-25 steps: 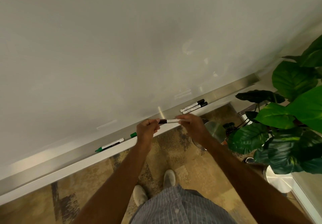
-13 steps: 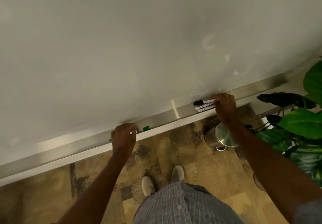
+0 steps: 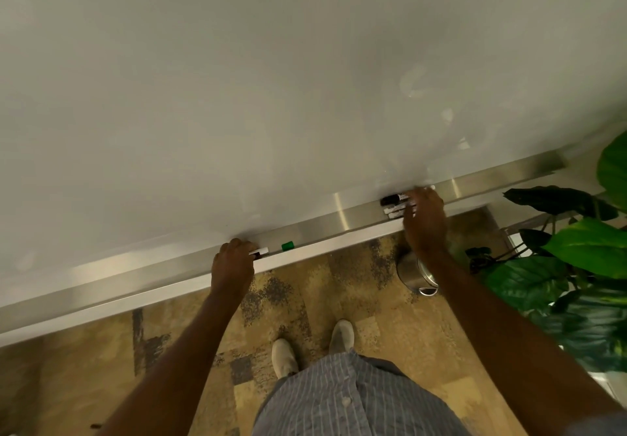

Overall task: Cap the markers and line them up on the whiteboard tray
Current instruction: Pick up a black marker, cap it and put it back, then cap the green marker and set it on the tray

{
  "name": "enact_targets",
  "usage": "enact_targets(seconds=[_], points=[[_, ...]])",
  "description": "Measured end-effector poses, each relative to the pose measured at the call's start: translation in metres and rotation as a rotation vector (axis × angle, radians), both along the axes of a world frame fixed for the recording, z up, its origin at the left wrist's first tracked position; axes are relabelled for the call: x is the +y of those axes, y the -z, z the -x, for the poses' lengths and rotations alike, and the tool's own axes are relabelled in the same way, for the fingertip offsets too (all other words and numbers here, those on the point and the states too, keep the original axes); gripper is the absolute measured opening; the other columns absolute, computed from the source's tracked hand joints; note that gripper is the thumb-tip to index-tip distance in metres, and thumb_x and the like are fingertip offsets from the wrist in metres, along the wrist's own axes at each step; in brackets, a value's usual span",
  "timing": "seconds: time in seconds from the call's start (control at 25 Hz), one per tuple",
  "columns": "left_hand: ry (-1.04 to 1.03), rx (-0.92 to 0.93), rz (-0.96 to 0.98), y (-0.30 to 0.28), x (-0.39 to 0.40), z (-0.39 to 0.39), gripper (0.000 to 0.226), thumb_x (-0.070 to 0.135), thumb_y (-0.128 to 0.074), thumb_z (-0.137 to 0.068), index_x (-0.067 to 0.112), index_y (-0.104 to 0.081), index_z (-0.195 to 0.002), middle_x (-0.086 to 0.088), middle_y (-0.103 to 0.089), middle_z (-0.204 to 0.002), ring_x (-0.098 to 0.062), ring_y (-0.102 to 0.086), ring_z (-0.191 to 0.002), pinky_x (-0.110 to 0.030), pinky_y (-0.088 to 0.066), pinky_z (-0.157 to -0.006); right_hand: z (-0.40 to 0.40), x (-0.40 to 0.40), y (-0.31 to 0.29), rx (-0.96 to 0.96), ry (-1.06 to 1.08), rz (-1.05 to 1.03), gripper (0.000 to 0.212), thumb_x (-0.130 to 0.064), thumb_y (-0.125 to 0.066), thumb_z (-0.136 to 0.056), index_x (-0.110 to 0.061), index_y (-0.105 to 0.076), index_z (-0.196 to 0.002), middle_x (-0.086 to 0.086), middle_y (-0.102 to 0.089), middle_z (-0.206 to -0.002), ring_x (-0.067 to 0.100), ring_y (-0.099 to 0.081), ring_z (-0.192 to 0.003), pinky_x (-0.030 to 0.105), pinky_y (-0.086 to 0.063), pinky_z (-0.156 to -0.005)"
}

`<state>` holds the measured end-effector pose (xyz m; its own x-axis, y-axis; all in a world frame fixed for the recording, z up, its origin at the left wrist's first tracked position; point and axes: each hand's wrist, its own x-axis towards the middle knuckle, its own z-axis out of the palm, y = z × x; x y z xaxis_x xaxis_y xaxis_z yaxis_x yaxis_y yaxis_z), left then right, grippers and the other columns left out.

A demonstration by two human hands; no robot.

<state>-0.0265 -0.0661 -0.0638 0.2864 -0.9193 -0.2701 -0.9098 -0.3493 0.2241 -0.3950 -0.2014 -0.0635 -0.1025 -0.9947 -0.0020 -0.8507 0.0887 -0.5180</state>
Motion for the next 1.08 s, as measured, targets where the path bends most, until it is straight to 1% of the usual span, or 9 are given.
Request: enact_targets(seconds=[0.12, 0.24, 0.4, 0.52, 0.6, 0.8, 0.92, 1.0, 1.08], points=[[0.005, -0.020, -0.005, 0.001, 0.000, 0.001, 0.033, -0.002, -0.056, -0.088, 0.012, -0.071, -0.113, -0.010, -0.068, -0.111, -0.031, -0.063, -0.099, -0.043, -0.054, -0.083, -0.056, 0.040, -0.002, -0.116, -0.229, 0.025, 0.019, -0.019, -0.048, -0.103, -0.021, -0.064, -0.113, 0.000, -0.065, -0.118, 0.014, -0.052, -0.115, 0.038, -0.049, -0.098], [0.026, -0.032, 0.002, 0.002, 0.000, 0.002, 0.031, -0.001, -0.057, -0.088, 0.012, -0.070, -0.113, -0.009, -0.069, -0.112, -0.031, -0.064, -0.099, -0.042, -0.054, -0.082, -0.125, 0.072, 0.000, -0.128, -0.557, -0.052, 0.025, -0.015, -0.048, -0.100, -0.020, -0.065, -0.118, 0.001, -0.065, -0.124, 0.015, -0.054, -0.118, 0.036, -0.052, -0.100], [0.033, -0.033, 0.028, 0.001, 0.003, 0.001, 0.030, -0.002, -0.058, -0.088, 0.012, -0.068, -0.113, -0.009, -0.071, -0.111, -0.031, -0.066, -0.099, -0.042, -0.055, -0.082, -0.181, 0.085, 0.005, 0.056, -0.858, 0.003, 0.043, -0.003, -0.054, -0.096, -0.013, -0.060, -0.137, 0.008, -0.061, -0.140, 0.027, -0.052, -0.131, 0.039, -0.050, -0.104], [0.032, -0.019, 0.042, 0.000, 0.006, 0.002, 0.030, -0.005, -0.055, -0.087, 0.011, -0.067, -0.110, -0.010, -0.071, -0.106, -0.030, -0.065, -0.096, -0.042, -0.054, -0.081, -0.188, 0.082, 0.008, 0.208, -0.917, -0.081, 0.051, 0.004, -0.055, -0.093, -0.009, -0.055, -0.142, 0.012, -0.055, -0.146, 0.031, -0.049, -0.134, 0.044, -0.050, -0.104], [0.045, -0.010, 0.042, 0.001, 0.005, 0.002, 0.030, -0.006, -0.054, -0.087, 0.010, -0.066, -0.108, -0.010, -0.072, -0.104, -0.031, -0.065, -0.094, -0.041, -0.054, -0.079, -0.185, 0.078, 0.009, 0.269, -0.922, -0.103, 0.050, 0.004, -0.056, -0.093, -0.008, -0.055, -0.142, 0.012, -0.054, -0.145, 0.030, -0.049, -0.133, 0.041, -0.051, -0.103], [0.102, 0.040, 0.063, -0.001, 0.003, 0.001, 0.029, -0.006, -0.053, -0.088, 0.010, -0.065, -0.109, -0.011, -0.071, -0.105, -0.032, -0.063, -0.096, -0.041, -0.053, -0.078, -0.176, 0.065, 0.000, 0.189, -0.868, -0.144, 0.030, 0.006, -0.053, -0.092, -0.009, -0.064, -0.115, 0.010, -0.063, -0.115, 0.026, -0.056, -0.111, 0.038, -0.055, -0.084], [0.161, 0.134, 0.126, -0.013, -0.004, 0.014, 0.035, -0.001, -0.052, -0.094, 0.014, -0.064, -0.124, -0.007, -0.068, -0.114, -0.028, -0.061, -0.103, -0.039, -0.052, -0.085, -0.157, 0.067, -0.013, -0.125, -0.578, -0.213, 0.018, -0.003, -0.052, -0.096, -0.012, -0.065, -0.105, 0.005, -0.063, -0.103, 0.021, -0.059, -0.096, 0.034, -0.051, -0.079], [0.017, 0.398, 0.183, -0.026, -0.011, 0.031, 0.028, 0.010, -0.054, -0.098, 0.016, -0.065, -0.123, -0.002, -0.068, -0.111, -0.021, -0.062, -0.099, -0.036, -0.051, -0.088, -0.136, 0.072, -0.023, -0.428, -0.255, -0.219, 0.014, -0.004, -0.059, -0.095, -0.012, -0.067, -0.105, -0.001, -0.065, -0.100, 0.010, -0.063, -0.090, 0.022, -0.052, -0.078], [-0.285, 0.832, 0.189, -0.036, -0.018, 0.049, 0.018, 0.014, -0.061, -0.097, 0.014, -0.069, -0.113, -0.002, -0.071, -0.102, -0.018, -0.066, -0.091, -0.037, -0.056, -0.088, -0.115, 0.083, -0.035, -0.739, 0.067, -0.253, 0.017, -0.005, -0.070, -0.090, -0.014, -0.069, -0.104, -0.003, -0.070, -0.098, 0.003, -0.067, -0.089, 0.017, -0.054, -0.078]])
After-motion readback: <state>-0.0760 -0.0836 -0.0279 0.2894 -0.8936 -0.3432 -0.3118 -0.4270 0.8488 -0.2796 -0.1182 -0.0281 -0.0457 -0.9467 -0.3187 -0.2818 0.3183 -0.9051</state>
